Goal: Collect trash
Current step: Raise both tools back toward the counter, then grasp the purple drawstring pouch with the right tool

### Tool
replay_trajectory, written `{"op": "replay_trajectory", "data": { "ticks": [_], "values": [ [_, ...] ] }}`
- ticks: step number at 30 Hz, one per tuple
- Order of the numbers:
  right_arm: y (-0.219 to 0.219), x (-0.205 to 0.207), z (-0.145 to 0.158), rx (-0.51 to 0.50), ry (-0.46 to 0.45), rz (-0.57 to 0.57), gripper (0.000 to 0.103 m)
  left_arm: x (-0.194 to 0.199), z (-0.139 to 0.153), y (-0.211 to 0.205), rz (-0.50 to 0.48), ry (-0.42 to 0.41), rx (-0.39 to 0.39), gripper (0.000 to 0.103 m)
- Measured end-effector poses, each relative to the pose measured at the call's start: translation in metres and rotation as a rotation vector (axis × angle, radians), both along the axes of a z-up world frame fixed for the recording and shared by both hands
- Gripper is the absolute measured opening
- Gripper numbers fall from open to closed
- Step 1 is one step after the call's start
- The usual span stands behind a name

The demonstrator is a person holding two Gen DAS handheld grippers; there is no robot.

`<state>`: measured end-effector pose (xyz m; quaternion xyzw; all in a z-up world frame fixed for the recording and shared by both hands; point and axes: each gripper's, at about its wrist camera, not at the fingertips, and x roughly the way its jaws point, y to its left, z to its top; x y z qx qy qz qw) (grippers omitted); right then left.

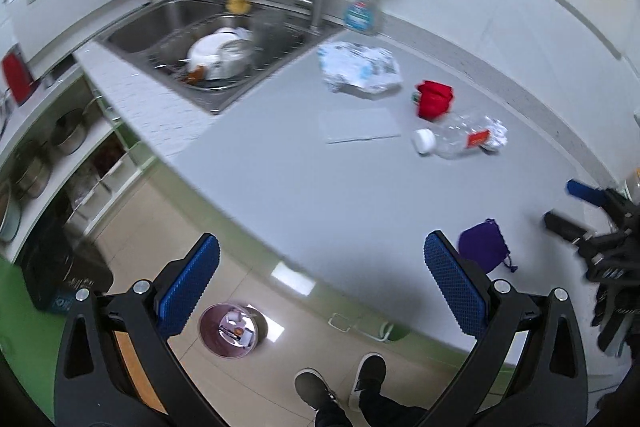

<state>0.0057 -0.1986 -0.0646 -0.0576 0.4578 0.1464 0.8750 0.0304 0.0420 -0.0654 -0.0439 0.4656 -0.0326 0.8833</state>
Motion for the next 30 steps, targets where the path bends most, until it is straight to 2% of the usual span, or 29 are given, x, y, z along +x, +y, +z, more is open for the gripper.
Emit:
{"op": "replay_trajectory", "data": {
  "ticks": [10,21,24,29,30],
  "values": [
    [0.013,0.019,-0.063,-0.063,0.143,0.044,0.097,0.037,-0.027,-0.039,-0.052,0.069,0.02,0.1],
    [0.027,0.024,-0.087,-0.112,0.17,0.1,0.096,0.053,-0.038,-0.031,-0.028,0.101,0.021,0.1],
    [0.031,0.023,-0.091,-0.13,0.178,0.117,0.075,0.056,-0.038,-0.029,-0.025,0.098,0.016,0.1],
    [0.031,0.02,-0.09,-0.106,0.18,0.125,0.061,0.058,-0.038,-0.03,-0.029,0.095,0.007,0.1],
    [0.03,0.02,-0.09,-0.104,0.178,0.119,0.055,0.059,-0.038,-0.031,-0.03,0.094,0.006,0.1]
  ]
}}
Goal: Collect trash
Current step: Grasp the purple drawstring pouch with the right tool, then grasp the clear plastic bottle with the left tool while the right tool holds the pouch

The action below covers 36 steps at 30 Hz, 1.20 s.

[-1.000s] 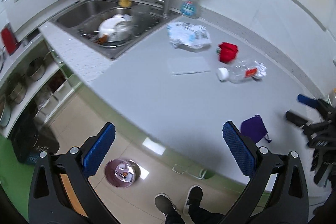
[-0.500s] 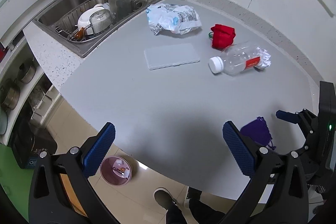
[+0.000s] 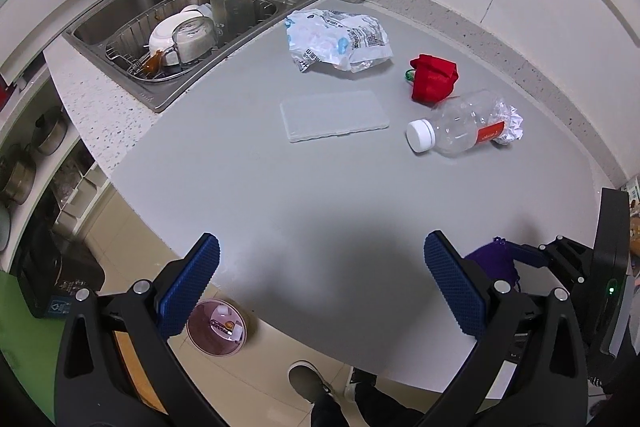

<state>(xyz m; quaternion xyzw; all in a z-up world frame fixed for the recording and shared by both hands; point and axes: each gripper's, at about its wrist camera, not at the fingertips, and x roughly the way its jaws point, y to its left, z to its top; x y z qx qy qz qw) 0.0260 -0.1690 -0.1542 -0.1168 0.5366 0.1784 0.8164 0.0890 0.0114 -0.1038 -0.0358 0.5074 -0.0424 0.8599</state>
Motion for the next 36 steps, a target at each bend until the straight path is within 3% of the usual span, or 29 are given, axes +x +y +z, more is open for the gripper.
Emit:
{"op": "replay_trajectory", "data": {
  "ticks": [2,4,9,23,36],
  "values": [
    [-0.003,0.001,0.001,0.001,-0.004,-0.009,0.044,0.001,0.0,-0.003,-0.005,-0.001,-0.003,0.1],
    [-0.004,0.0,0.003,0.004,-0.004,-0.002,0.022,0.002,0.0,-0.007,-0.013,-0.002,-0.004,0.1],
    [-0.004,0.0,0.005,0.022,0.012,-0.002,0.009,0.006,0.003,-0.017,-0.034,-0.008,-0.005,0.1],
    [-0.063,0.02,0.043,0.039,-0.026,-0.124,0.007,0.044,0.007,-0.072,-0.139,-0.027,0.0,0.1],
    [-0.121,0.047,0.049,0.065,-0.022,-0.229,0.007,0.095,-0.013,-0.121,-0.264,-0.001,-0.001,0.1]
  ]
}}
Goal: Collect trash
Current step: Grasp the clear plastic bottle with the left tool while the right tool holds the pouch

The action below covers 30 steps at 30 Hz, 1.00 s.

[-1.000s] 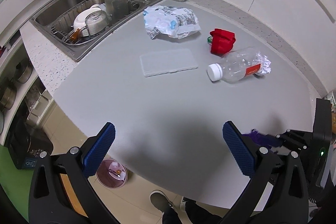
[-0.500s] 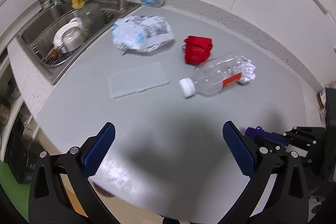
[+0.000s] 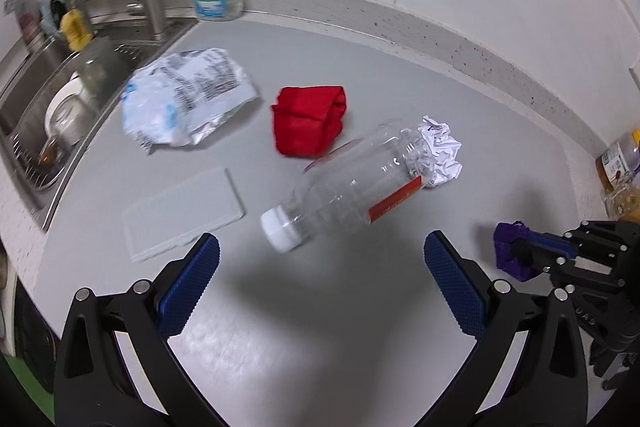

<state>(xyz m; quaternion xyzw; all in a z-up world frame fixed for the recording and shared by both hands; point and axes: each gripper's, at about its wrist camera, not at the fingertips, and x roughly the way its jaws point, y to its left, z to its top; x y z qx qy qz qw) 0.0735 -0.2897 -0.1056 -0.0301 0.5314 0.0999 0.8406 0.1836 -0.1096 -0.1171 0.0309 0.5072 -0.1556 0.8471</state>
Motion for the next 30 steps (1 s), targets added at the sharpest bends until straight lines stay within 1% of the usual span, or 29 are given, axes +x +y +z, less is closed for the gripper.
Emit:
{"op": "replay_trajectory", "data": {
  "ticks": [2,7,17,18,19,21,22,29,30],
  "values": [
    [-0.005,0.004,-0.002,0.005,0.005,-0.007,0.007,0.008,-0.006,-0.008,-0.022,0.01,-0.002,0.1],
    [-0.014,0.012,-0.007,0.013,0.017,-0.018,0.007,0.026,-0.019,-0.028,-0.072,0.028,0.02,0.1],
    [-0.029,0.024,-0.013,0.022,0.036,-0.033,0.007,0.047,-0.035,-0.06,-0.204,0.005,0.077,0.1],
    [-0.03,0.024,-0.013,0.023,0.037,-0.034,0.007,0.048,-0.035,-0.061,-0.211,0.001,0.079,0.097],
    [-0.031,0.025,-0.013,0.025,0.039,-0.036,0.007,0.048,-0.035,-0.063,-0.215,-0.004,0.089,0.091],
    [-0.033,0.026,-0.014,0.027,0.041,-0.038,0.007,0.05,-0.036,-0.064,-0.216,-0.012,0.1,0.089],
    [-0.033,0.027,-0.014,0.029,0.042,-0.039,0.007,0.05,-0.036,-0.063,-0.212,-0.013,0.103,0.085],
    [-0.026,0.032,-0.016,0.028,0.047,-0.026,0.007,0.052,-0.035,-0.056,-0.21,-0.011,0.073,0.084],
    [-0.025,0.033,-0.015,0.027,0.045,-0.023,0.007,0.051,-0.034,-0.055,-0.203,-0.01,0.069,0.079]
  ]
}}
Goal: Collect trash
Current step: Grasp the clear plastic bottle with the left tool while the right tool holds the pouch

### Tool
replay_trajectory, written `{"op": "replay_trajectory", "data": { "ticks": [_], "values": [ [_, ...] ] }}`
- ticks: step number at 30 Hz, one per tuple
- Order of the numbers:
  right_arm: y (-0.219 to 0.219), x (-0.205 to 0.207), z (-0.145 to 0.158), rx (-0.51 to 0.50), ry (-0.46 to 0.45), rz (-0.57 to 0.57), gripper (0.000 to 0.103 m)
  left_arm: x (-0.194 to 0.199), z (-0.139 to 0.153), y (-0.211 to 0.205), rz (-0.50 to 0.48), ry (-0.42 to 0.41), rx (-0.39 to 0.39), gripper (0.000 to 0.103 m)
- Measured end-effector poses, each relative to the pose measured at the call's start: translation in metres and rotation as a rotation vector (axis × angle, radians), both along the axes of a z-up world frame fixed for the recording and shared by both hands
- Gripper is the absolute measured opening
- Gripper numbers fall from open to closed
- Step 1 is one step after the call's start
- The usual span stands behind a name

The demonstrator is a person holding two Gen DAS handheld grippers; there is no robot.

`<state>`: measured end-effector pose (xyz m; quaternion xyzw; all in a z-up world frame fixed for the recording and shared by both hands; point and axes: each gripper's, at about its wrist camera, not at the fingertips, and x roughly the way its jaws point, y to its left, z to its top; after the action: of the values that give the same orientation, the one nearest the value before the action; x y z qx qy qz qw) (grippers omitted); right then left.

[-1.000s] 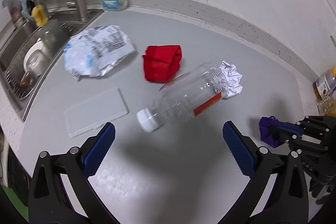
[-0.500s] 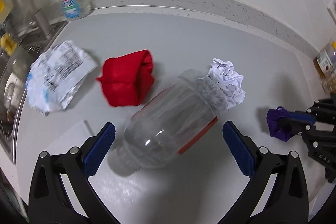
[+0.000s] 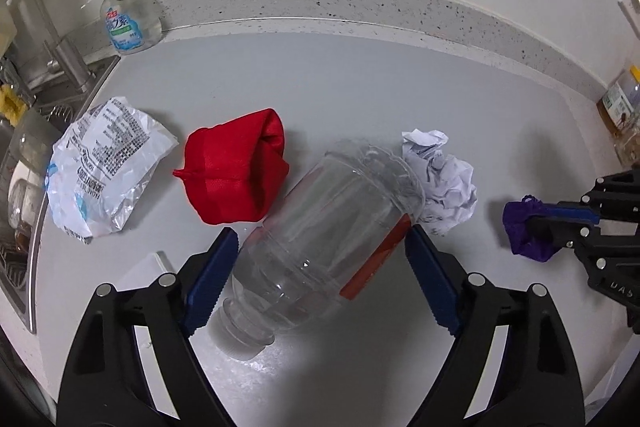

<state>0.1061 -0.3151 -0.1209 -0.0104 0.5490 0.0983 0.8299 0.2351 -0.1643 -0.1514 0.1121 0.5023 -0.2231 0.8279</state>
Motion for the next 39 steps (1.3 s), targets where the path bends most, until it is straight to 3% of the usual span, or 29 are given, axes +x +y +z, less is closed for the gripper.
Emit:
{"op": "replay_trajectory", "data": {
  "ticks": [1,13,25,33,39],
  "values": [
    [0.0,0.0,0.001,-0.001,-0.003,0.003,0.007,-0.001,0.001,0.002,0.012,-0.014,0.013,0.07],
    [0.005,-0.008,0.007,0.005,-0.018,0.005,0.007,-0.008,0.005,0.02,0.051,0.026,-0.069,0.061],
    [0.005,-0.018,0.008,0.016,-0.016,-0.003,0.007,-0.005,0.004,0.013,0.042,0.025,-0.05,0.06],
    [0.004,-0.016,0.008,0.021,-0.018,-0.002,0.007,0.0,-0.005,0.007,0.028,0.041,-0.037,0.066],
    [0.0,-0.016,0.013,0.021,-0.028,-0.002,0.007,-0.003,-0.001,0.012,0.046,0.046,-0.061,0.064]
  ]
}}
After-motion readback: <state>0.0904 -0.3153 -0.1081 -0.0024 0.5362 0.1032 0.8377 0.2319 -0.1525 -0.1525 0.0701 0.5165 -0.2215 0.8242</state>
